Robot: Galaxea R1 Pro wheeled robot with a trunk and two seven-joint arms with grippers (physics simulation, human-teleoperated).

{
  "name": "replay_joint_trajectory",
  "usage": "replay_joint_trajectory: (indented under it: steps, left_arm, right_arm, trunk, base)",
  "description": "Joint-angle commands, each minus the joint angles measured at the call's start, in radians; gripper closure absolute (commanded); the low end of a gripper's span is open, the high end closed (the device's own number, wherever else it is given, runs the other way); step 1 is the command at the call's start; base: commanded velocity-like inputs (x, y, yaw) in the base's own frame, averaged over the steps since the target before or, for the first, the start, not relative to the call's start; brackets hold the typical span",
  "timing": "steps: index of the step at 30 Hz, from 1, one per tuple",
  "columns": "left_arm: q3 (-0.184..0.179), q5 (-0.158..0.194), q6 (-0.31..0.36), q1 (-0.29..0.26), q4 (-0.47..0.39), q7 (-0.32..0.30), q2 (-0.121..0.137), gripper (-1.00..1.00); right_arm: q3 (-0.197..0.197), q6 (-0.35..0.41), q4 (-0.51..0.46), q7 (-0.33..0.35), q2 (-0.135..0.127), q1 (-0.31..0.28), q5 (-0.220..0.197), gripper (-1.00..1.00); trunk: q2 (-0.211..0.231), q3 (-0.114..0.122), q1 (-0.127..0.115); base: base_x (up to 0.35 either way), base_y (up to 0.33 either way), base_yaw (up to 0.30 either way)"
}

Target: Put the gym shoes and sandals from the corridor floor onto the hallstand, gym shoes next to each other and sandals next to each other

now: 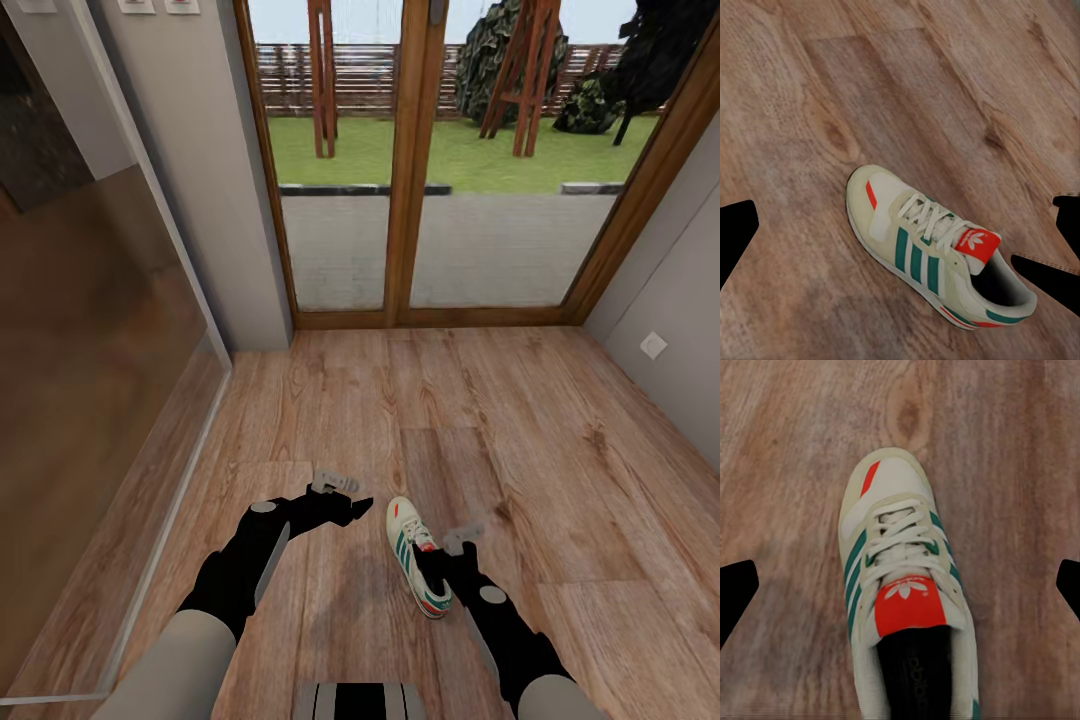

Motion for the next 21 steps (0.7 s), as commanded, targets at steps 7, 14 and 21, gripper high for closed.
replay_joint_trajectory:
  steps: [7,14,21]
  left_arm:
    - [0.0,-0.009,0.003,0.0,-0.002,-0.006,-0.001,-1.0]
    - [0.0,-0.009,0.005,0.0,-0.002,-0.006,-0.001,-1.0]
    - [0.001,-0.009,0.005,0.0,-0.002,-0.006,-0.001,-1.0]
  right_arm:
    - [-0.01,-0.021,0.051,0.007,0.0,-0.001,0.007,-1.0]
    - [-0.01,-0.028,0.057,0.007,0.0,-0.001,0.007,-1.0]
    - [-0.011,-0.028,0.057,0.007,0.0,-0.001,0.007,-1.0]
  trunk:
    - [-0.001,-0.005,0.0]
    - [-0.002,-0.032,0.003]
    - [-0.004,-0.066,0.007]
  base:
    - [0.0,0.0,0.0]
    - [0.0,0.0,0.0]
    - [0.0,0.0,0.0]
